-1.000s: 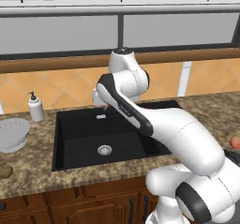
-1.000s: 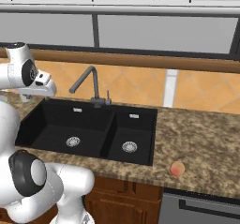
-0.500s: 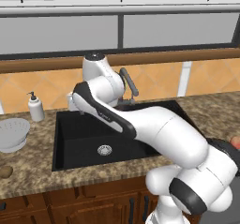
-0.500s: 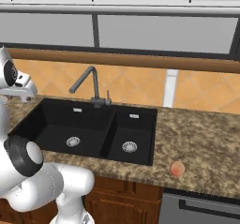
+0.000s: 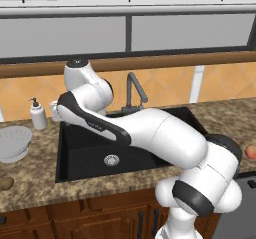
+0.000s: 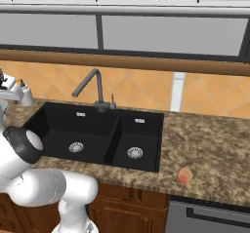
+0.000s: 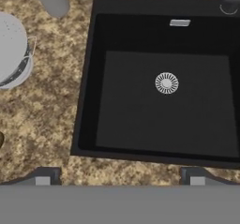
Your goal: Put the colander in the sink, put the kiwi, peach in the colander, and turn on the sink faucet and pour water over the colander.
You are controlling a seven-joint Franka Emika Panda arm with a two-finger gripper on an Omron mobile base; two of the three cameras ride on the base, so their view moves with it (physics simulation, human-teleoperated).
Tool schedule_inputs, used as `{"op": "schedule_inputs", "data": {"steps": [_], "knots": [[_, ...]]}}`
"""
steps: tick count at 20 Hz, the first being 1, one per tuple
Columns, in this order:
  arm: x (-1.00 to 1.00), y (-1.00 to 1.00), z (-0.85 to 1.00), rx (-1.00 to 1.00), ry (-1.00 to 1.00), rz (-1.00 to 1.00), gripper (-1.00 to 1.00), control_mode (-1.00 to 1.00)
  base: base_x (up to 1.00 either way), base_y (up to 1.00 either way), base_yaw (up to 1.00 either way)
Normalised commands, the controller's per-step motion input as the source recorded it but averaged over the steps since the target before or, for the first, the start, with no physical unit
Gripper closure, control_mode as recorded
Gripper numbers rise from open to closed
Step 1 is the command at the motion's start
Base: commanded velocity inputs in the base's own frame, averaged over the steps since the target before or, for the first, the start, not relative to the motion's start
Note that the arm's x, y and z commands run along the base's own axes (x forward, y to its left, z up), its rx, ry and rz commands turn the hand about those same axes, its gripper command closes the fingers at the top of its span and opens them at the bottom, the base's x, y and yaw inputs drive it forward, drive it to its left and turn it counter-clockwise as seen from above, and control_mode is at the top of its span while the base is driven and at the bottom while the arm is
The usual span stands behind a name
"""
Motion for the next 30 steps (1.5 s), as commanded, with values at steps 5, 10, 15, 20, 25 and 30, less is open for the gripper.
{"op": "schedule_inputs", "data": {"steps": [5,10,15,20,25,30], "knots": [[0.01,0.26,-0.08,0.00,0.00,0.02,-1.00,-1.00,0.00,0.00,0.00],[0.02,0.32,-0.13,0.00,0.00,0.02,-1.00,-1.00,0.00,0.00,0.00],[0.03,0.28,-0.04,0.00,0.00,0.01,-1.00,-1.00,0.00,0.00,0.00],[0.07,0.30,-0.04,0.00,0.00,0.00,-1.00,-1.00,0.00,0.00,0.00],[0.37,0.25,-0.30,0.08,0.00,0.02,-1.00,-1.00,0.00,0.00,0.00],[0.31,0.41,-0.38,0.01,0.00,0.00,-1.00,-1.00,0.00,0.00,0.00]]}}
